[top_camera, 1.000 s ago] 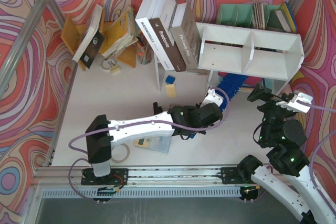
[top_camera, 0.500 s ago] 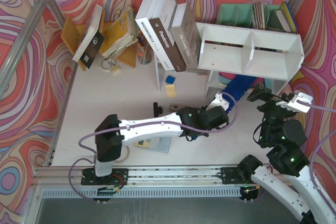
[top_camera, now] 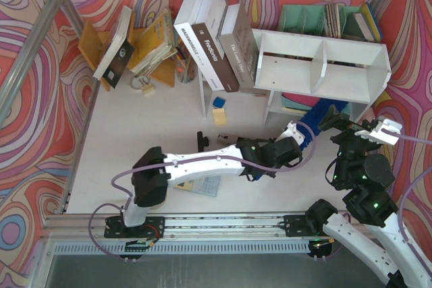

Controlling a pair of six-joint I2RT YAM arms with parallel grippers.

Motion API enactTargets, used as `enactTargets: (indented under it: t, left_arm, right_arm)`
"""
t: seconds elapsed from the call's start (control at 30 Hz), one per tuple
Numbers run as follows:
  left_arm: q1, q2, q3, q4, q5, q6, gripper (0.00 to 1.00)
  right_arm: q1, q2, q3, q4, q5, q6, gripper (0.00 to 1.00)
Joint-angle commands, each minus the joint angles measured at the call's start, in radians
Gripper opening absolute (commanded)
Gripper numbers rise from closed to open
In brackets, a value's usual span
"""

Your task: Dust the bookshelf with a duster

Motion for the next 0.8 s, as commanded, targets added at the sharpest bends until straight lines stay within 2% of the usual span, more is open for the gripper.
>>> enactTargets:
  t: [0.0,0.2,0.33,0.47,0.77]
  left_arm:
    - [-0.003,0.074,0.037,-0.04,0.038,0.02,0.0]
    - [-0.014,0.017,0.029,-0.036,0.0,0.027,0.0]
    - [-0.036,-0.069,0.012,0.02,-0.039,0.057,0.0]
    - [-0.043,-0.13,-0.052,0.096,-0.016,0.078,0.0]
    - [-0.042,-0.038,-0.074,0.049,0.045,0.086,0.0]
  right_arm:
    - [0.0,-0.01,0.0,0.014,0.006,0.001,0.99]
    - [0.0,-0.006,0.0,0.016,0.004,-0.001,0.99]
    - [0.0,-0.005,0.001,0.015,0.004,0.0,0.99]
    - [0.0,-0.009,0.001,0.016,0.006,0.0,0.99]
    - [0.0,-0.011,-0.001,0.014,0.006,-0.001,0.99]
